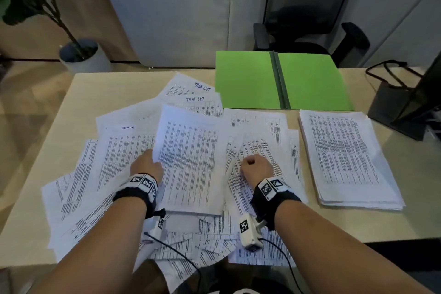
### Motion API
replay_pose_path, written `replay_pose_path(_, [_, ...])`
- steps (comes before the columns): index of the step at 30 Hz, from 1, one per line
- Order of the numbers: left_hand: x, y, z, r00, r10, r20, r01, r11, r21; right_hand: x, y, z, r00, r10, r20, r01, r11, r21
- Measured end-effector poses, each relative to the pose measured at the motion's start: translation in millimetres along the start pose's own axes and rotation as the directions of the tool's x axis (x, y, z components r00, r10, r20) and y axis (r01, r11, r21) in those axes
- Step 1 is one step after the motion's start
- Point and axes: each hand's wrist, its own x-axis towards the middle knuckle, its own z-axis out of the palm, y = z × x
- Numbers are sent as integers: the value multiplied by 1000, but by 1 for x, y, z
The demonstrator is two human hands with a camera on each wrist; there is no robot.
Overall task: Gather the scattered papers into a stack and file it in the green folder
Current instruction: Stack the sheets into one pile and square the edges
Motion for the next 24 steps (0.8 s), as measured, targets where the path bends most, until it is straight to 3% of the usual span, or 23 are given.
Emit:
replay_pose_path(4, [5, -5, 8, 998, 49, 40, -55, 988, 144, -5, -14, 10, 990, 92, 104, -121, 939, 321])
replay_pose_path(7, [1, -4, 16, 990, 112, 85, -123, 983, 139, -8, -21, 17, 966, 56, 253, -133, 945, 298])
replay_pose_path(12, [-11, 5, 17, 984, 148, 101, -147, 989, -15, -4, -35, 16, 977, 63, 204, -97, 982, 162])
replay_pose_path(15, [-15, 18, 10, 980, 136, 148, -111, 980, -167, -10, -47, 7, 988, -68, 139, 39, 979, 202])
replay_pose_path(18, [-16, 35, -4, 988, 135, 79, -97, 924, -369, -19, -64, -10, 960, -281, 13, 265, 921, 286])
replay_pose_path(22, [-9, 53, -24, 994, 109, 10, -79, 780, -621, -25, -93, -44, 912, -408, -37, 364, 765, 532])
replay_pose_path(24, [-6, 64, -33, 998, 61, -18, -60, 809, -584, -27, -103, -60, 872, -488, -32, 395, 665, 634])
